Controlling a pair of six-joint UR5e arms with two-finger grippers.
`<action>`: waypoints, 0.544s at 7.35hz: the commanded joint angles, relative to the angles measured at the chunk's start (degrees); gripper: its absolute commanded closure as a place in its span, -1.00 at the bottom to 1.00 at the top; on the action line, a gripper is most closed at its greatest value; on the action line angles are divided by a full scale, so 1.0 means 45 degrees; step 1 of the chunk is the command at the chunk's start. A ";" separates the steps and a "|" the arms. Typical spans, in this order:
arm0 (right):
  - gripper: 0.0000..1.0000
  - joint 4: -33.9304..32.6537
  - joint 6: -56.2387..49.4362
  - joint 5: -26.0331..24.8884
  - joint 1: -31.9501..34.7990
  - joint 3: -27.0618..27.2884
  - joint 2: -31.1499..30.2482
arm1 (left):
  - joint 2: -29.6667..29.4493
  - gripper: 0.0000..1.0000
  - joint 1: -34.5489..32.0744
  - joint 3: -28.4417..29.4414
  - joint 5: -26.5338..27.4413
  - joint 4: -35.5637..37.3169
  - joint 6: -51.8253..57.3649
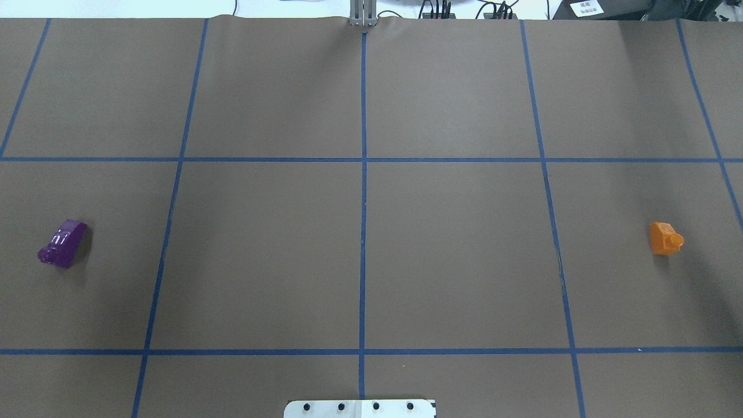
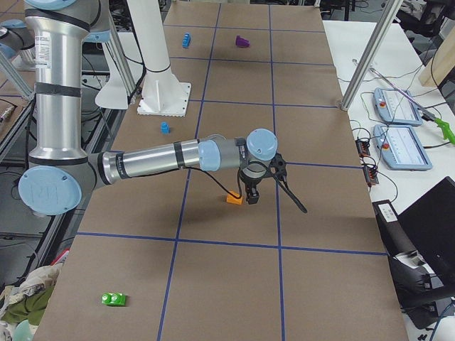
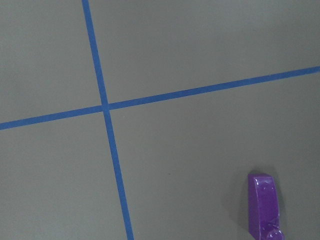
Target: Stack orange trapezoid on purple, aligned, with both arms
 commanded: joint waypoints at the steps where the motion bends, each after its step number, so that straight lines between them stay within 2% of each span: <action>1: -1.00 0.0057 0.0026 -0.0522 0.0033 0.0032 -0.0238 | 0.0006 -1.00 0.0001 0.0119 0.0009 0.0006 -0.0001; 4: -1.00 0.0116 0.1412 -0.0624 0.0033 0.0072 -0.0395 | 0.0026 -1.00 0.0001 0.0159 -0.0069 -0.0014 -0.0020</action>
